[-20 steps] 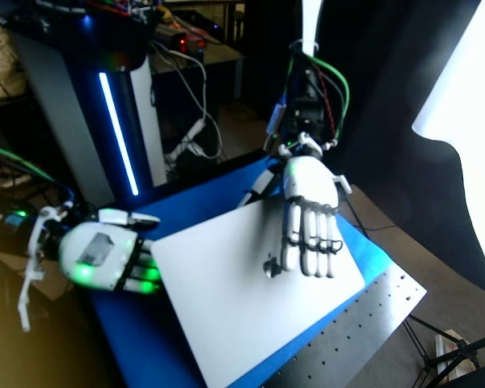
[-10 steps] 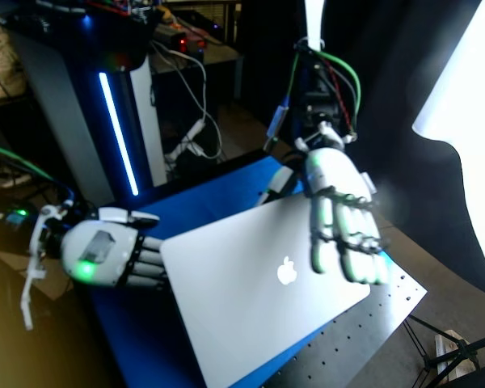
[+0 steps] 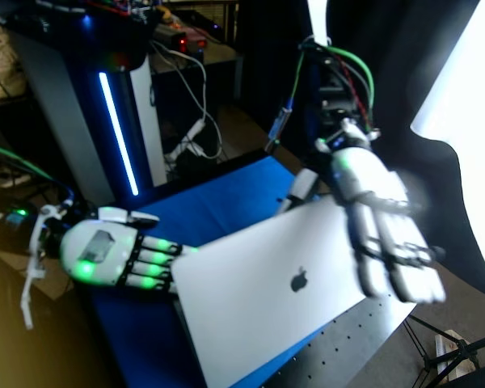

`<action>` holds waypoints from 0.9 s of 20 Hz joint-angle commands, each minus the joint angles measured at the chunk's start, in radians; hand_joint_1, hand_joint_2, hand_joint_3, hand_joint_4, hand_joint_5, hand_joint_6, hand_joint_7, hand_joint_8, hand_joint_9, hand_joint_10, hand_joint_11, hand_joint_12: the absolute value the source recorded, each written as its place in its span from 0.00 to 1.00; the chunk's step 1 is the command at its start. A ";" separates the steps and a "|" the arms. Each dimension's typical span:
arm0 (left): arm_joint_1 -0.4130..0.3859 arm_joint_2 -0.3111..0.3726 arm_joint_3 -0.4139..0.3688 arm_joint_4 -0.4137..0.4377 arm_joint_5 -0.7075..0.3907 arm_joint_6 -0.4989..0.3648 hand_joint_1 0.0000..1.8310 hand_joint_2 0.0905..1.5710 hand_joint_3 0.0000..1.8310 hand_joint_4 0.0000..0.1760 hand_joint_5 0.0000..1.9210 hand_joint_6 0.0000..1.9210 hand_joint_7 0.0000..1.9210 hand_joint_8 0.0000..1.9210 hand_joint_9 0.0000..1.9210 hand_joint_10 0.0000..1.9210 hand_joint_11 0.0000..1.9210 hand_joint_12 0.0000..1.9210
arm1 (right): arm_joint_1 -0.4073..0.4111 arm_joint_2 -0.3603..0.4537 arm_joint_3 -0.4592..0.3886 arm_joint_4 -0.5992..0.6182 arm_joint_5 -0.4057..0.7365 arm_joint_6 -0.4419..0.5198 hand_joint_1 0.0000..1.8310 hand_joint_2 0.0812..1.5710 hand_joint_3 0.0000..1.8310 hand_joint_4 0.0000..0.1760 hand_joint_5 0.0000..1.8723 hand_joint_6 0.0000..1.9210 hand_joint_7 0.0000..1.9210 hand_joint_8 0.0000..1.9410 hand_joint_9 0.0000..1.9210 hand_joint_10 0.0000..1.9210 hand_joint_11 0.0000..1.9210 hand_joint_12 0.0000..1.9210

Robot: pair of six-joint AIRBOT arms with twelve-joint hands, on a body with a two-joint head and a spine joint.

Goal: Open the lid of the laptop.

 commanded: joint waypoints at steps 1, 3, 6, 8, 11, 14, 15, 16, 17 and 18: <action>-0.020 -0.007 0.030 -0.022 -0.031 0.026 0.36 0.64 0.00 1.00 0.00 0.00 0.00 0.00 0.00 0.00 0.00 0.00 | -0.005 -0.009 -0.003 -0.020 0.025 0.018 0.00 0.80 0.00 0.00 0.00 0.00 0.00 0.00 0.00 0.00 0.00 0.00; -0.050 -0.028 0.069 -0.009 0.018 0.038 0.39 0.63 0.00 1.00 0.00 0.00 0.00 0.00 0.00 0.00 0.00 0.00 | -0.005 -0.009 -0.003 -0.021 0.025 0.019 0.00 0.80 0.00 0.00 0.00 0.00 0.00 0.00 0.00 0.00 0.00 0.00; -0.101 -0.045 0.105 -0.009 0.075 0.106 0.41 0.62 0.00 1.00 0.00 0.00 0.00 0.00 0.00 0.00 0.00 0.00 | -0.005 -0.010 -0.003 -0.026 0.025 0.023 0.00 0.80 0.00 0.00 0.00 0.00 0.00 0.00 0.00 0.00 0.00 0.00; -0.137 -0.058 0.140 -0.009 0.123 0.158 0.42 0.61 0.00 1.00 0.00 0.00 0.00 0.00 0.00 0.00 0.00 0.00 | -0.005 -0.010 -0.001 -0.029 0.025 0.023 0.00 0.79 0.00 0.00 0.00 0.00 0.00 0.00 0.00 0.00 0.01 0.01; -0.189 -0.063 0.182 -0.010 0.193 0.240 0.36 0.62 0.00 1.00 0.00 0.00 0.00 0.00 0.00 0.00 0.00 0.00 | -0.004 -0.010 0.006 -0.029 0.025 0.026 0.00 0.78 0.00 0.00 0.00 0.00 0.00 0.00 0.00 0.00 0.01 0.01; -0.224 -0.088 0.253 -0.017 0.275 0.297 0.47 0.60 0.00 1.00 0.00 0.00 0.00 0.00 0.00 0.00 0.00 0.00 | 0.002 -0.013 0.010 -0.033 0.025 0.026 0.00 0.79 0.00 0.00 0.00 0.00 0.00 0.00 0.00 0.00 0.00 0.00; -0.234 -0.089 0.262 -0.075 0.298 0.371 0.45 0.61 0.00 1.00 0.00 0.00 0.00 0.00 0.00 0.00 0.00 0.00 | 0.007 -0.017 0.013 -0.034 0.025 0.026 0.00 0.79 0.00 0.00 0.00 0.00 0.00 0.00 0.00 0.00 0.01 0.00; -0.246 -0.092 0.273 -0.170 0.317 0.485 0.44 0.61 0.00 1.00 0.00 0.00 0.00 0.00 0.00 0.00 0.00 0.00 | 0.012 -0.019 0.014 -0.035 0.025 0.026 0.00 0.80 0.00 0.00 0.00 0.00 0.00 0.00 0.00 0.00 0.03 0.01; -0.259 -0.105 0.300 -0.207 0.335 0.549 0.46 0.59 0.00 1.00 0.00 0.00 0.00 0.00 0.00 0.00 0.00 0.00 | 0.014 -0.021 0.016 -0.036 0.025 0.026 0.00 0.80 0.00 0.00 0.00 0.00 0.00 0.00 0.00 0.00 0.05 0.02; -0.265 -0.119 0.325 -0.212 0.342 0.548 0.47 0.59 0.00 1.00 0.00 0.00 0.00 0.00 0.00 0.00 0.00 0.00 | 0.014 -0.022 0.016 -0.036 0.025 0.026 0.00 0.80 0.00 0.00 0.00 0.00 0.00 0.00 0.00 0.00 0.04 0.02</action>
